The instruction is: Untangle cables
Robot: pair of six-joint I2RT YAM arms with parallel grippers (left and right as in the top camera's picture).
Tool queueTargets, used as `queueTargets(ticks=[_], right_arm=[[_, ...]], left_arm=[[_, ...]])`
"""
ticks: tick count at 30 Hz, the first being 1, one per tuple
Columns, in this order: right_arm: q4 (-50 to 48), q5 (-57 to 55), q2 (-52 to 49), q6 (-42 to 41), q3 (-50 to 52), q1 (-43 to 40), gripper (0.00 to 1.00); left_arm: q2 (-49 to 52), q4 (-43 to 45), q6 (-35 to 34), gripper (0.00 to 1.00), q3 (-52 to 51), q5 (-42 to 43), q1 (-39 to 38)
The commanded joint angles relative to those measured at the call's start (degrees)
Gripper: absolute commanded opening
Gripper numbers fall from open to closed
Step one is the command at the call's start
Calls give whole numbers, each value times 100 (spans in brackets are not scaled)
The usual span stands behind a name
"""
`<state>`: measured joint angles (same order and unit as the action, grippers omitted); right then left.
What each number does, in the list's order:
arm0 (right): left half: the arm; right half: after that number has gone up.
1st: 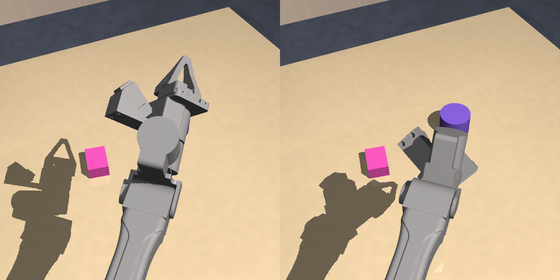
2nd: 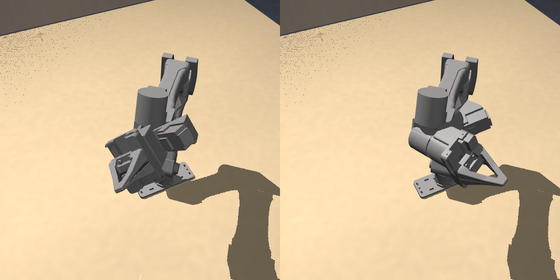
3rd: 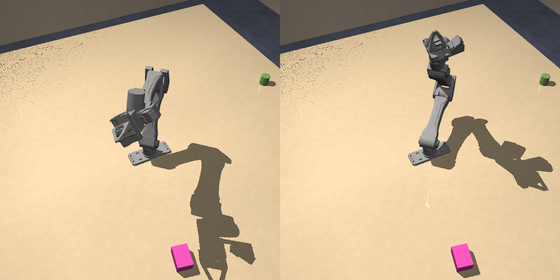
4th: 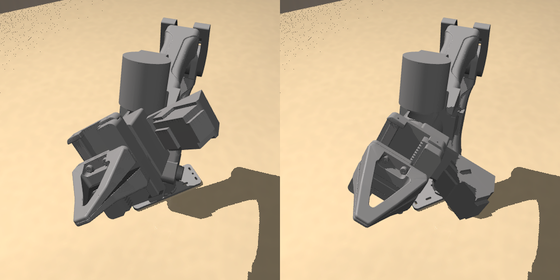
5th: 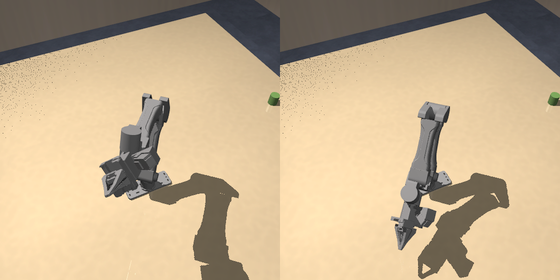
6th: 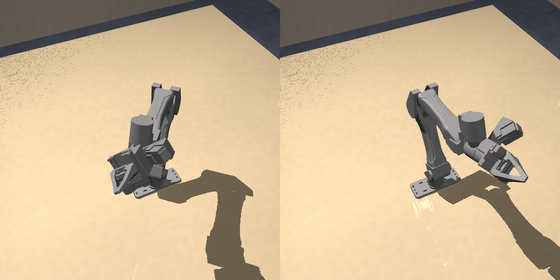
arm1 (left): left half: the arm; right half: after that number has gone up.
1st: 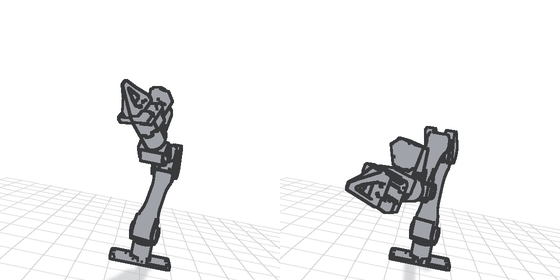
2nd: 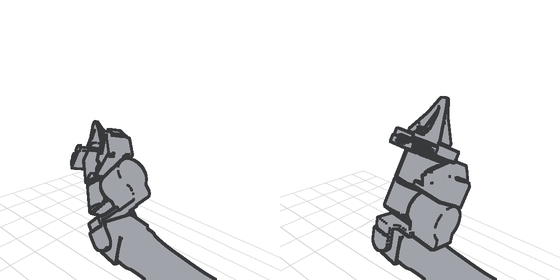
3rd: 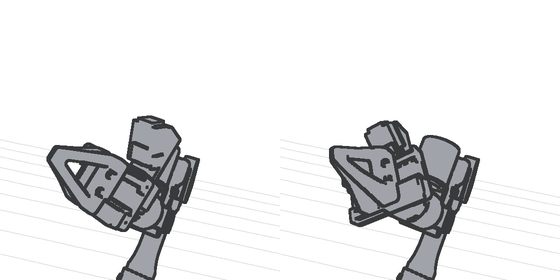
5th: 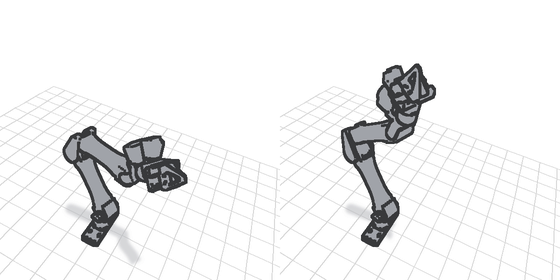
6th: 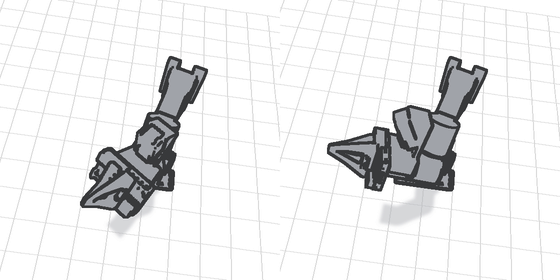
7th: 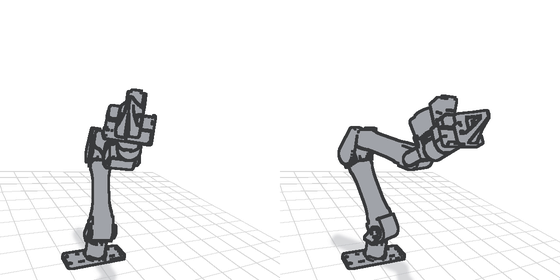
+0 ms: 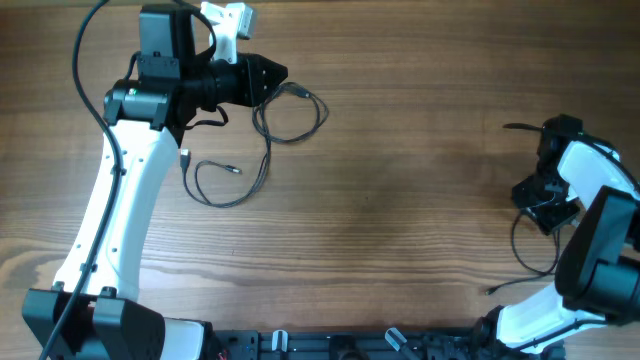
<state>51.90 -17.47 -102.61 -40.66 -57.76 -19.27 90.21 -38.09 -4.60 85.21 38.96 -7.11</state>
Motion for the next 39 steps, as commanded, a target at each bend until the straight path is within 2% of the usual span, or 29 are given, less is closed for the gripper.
queueTargets(ticks=[1, 11, 21, 29, 39], right_arm=[[-22, 293, 595, 26, 72, 46, 54], [101, 105, 866, 17, 72, 46, 55], [-302, 511, 833, 363, 129, 46, 55], [-367, -61, 831, 114, 389, 44, 56], [-498, -369, 743, -87, 389, 44, 67]], left_arm=[[-22, 20, 116, 19, 61, 109, 13], [-22, 22, 116, 19, 61, 109, 11], [-22, 20, 114, 19, 61, 111, 11], [-22, 24, 114, 19, 61, 175, 11], [-22, 24, 138, 19, 61, 175, 11]])
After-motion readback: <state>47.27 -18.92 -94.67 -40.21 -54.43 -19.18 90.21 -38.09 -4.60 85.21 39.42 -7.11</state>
